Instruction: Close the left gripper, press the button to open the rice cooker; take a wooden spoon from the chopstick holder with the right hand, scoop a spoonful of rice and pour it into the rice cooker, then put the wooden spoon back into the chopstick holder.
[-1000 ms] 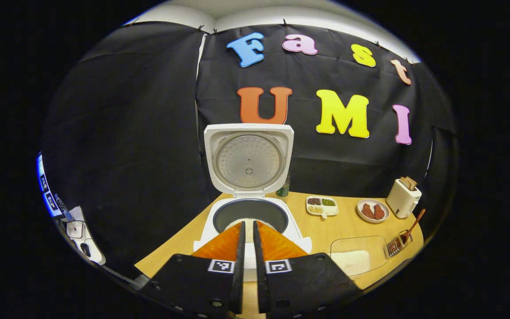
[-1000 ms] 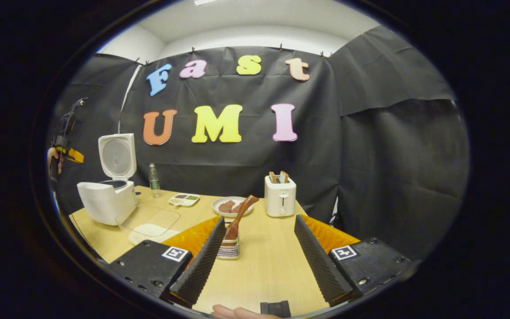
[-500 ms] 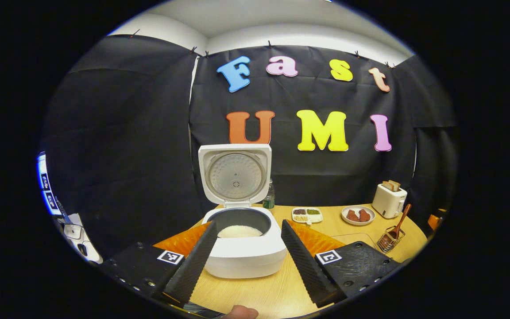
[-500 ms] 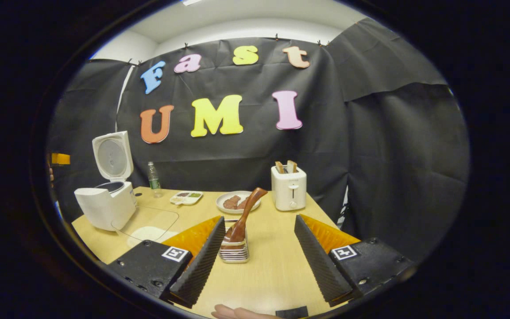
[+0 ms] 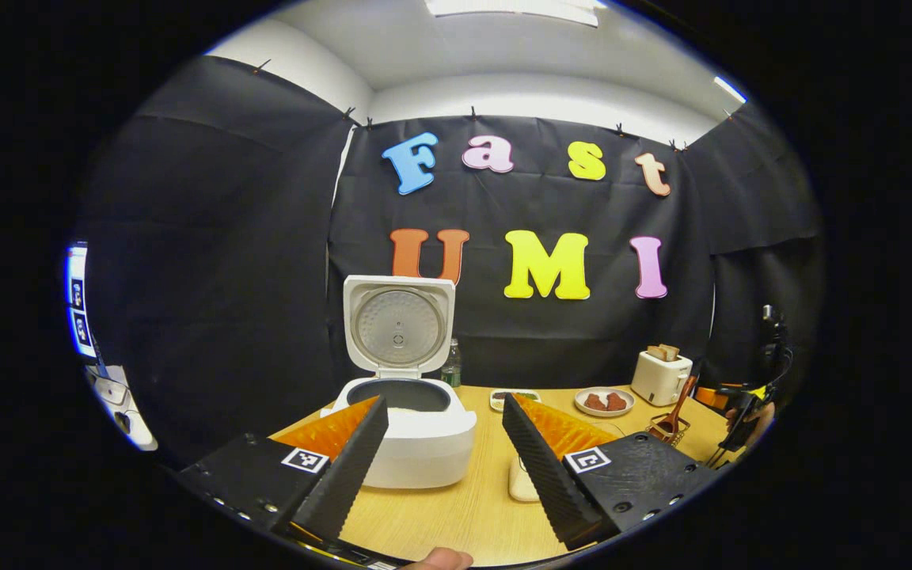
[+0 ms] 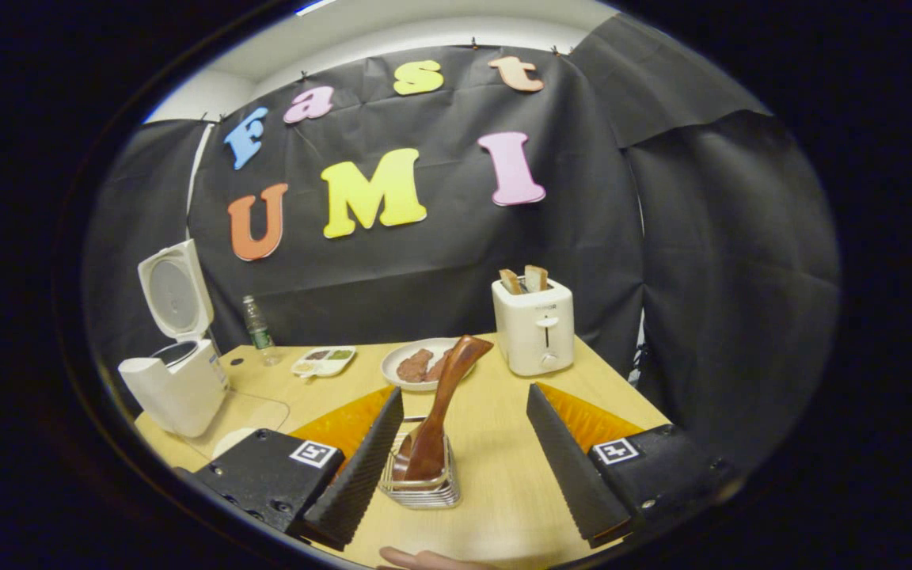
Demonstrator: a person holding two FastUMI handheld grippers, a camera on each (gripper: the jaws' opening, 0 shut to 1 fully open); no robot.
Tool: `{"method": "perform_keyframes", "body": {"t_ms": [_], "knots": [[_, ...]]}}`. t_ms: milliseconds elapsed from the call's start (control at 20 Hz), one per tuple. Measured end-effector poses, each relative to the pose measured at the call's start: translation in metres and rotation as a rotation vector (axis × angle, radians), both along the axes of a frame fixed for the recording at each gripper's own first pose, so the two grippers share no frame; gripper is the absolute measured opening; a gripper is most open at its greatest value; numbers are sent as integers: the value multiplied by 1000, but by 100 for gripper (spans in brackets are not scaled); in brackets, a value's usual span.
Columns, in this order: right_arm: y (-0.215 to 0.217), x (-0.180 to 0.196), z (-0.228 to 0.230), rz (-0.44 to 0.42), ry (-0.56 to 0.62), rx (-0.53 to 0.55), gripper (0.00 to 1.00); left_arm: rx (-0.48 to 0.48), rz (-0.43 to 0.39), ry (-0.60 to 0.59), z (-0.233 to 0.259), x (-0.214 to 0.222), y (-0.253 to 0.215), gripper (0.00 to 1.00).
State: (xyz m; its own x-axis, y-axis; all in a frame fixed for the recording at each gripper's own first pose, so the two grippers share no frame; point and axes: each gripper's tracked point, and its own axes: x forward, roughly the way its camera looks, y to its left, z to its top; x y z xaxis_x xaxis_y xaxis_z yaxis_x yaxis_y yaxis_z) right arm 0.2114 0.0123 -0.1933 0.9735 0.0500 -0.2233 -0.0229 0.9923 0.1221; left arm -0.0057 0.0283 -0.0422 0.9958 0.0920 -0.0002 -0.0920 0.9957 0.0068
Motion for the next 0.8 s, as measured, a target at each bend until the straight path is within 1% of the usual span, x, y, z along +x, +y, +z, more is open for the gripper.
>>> {"method": "perform_keyframes", "body": {"t_ms": [50,100,150,200,250,400,450,500,550,600,700,750,800], "knots": [[2,10,-3,5,9,14,100,-6,-12,-12,1,-5,-5,93],[7,19,-5,8,14,38,100,-9,-24,-27,2,-11,-11,93],[10,28,-9,10,23,51,93,-9,-27,-43,5,-15,-12,93],[14,36,-15,16,32,57,92,-7,-23,-59,8,-18,-12,93],[19,44,-17,25,32,54,100,-3,-27,-70,9,-22,-14,93],[26,65,-25,21,40,41,100,-4,-42,-79,8,-28,-20,93],[25,71,-30,14,56,47,92,-8,-43,-79,6,-30,-18,93],[29,79,-29,36,34,59,100,-9,-45,-80,5,-32,-17,93],[39,80,-31,92,42,97,90,-10,-44,-81,4,-33,-17,93],[45,78,-35,120,66,145,95,-8,-38,-81,3,-32,-14,93],[36,82,-40,89,104,214,94,-2,-27,-70,-5,-36,-8,93],[30,85,-40,68,106,233,85,-3,-23,-62,-9,-37,-6,93],[26,86,-42,54,112,236,94,-6,-26,-53,-13,-38,-6,93]]}}
